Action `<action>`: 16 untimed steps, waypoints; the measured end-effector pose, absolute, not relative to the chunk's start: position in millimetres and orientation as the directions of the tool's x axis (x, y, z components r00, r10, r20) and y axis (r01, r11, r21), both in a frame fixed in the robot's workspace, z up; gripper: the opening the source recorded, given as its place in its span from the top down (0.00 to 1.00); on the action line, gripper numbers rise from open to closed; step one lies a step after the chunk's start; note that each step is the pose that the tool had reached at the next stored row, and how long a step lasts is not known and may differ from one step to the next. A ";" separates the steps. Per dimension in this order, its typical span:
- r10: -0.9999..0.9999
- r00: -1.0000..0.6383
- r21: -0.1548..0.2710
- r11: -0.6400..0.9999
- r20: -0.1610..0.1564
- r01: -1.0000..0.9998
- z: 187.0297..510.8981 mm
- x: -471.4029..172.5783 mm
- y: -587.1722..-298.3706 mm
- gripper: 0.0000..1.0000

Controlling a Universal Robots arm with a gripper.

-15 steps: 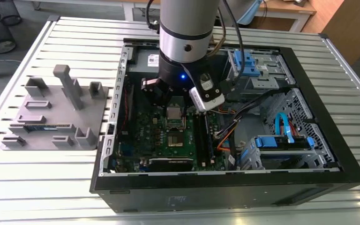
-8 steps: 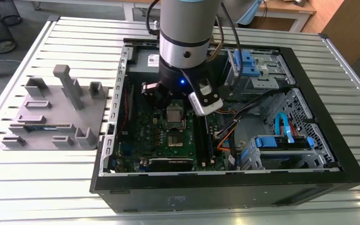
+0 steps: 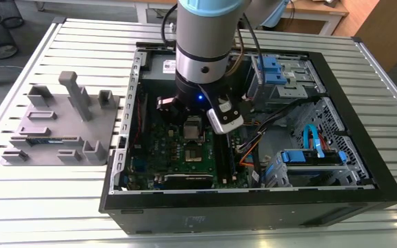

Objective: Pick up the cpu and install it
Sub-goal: 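Place the cpu into insertion slot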

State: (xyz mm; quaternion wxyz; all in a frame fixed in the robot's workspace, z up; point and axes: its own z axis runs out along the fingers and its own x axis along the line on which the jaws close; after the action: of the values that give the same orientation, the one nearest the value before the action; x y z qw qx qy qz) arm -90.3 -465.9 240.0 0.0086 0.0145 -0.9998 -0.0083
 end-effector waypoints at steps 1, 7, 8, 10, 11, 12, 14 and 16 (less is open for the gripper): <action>-0.029 -0.999 0.017 0.999 0.017 -0.029 238.0 -90.3 -466.1 0.53; -0.029 -0.999 0.017 0.999 0.017 -0.029 227.1 -90.3 -471.3 0.53; -0.029 -0.999 0.017 0.999 0.017 -0.029 225.3 -90.3 -472.5 0.53; -0.029 -0.999 0.017 0.999 0.017 -0.029 221.7 -90.2 -474.5 0.53; -0.029 -0.999 0.017 0.999 0.017 -0.029 219.9 -90.0 -475.3 0.53; -0.029 -0.999 0.017 0.999 0.017 -0.029 218.1 -89.8 -475.9 0.53; -0.029 -0.999 0.017 0.999 0.017 -0.029 214.4 -89.1 -476.7 0.53; -0.029 -0.999 0.017 0.999 0.017 -0.029 207.8 -84.6 -478.4 0.53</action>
State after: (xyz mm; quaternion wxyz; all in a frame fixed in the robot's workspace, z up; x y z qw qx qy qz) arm -84.6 -478.4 207.8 0.0086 0.0145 -0.9998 -0.0083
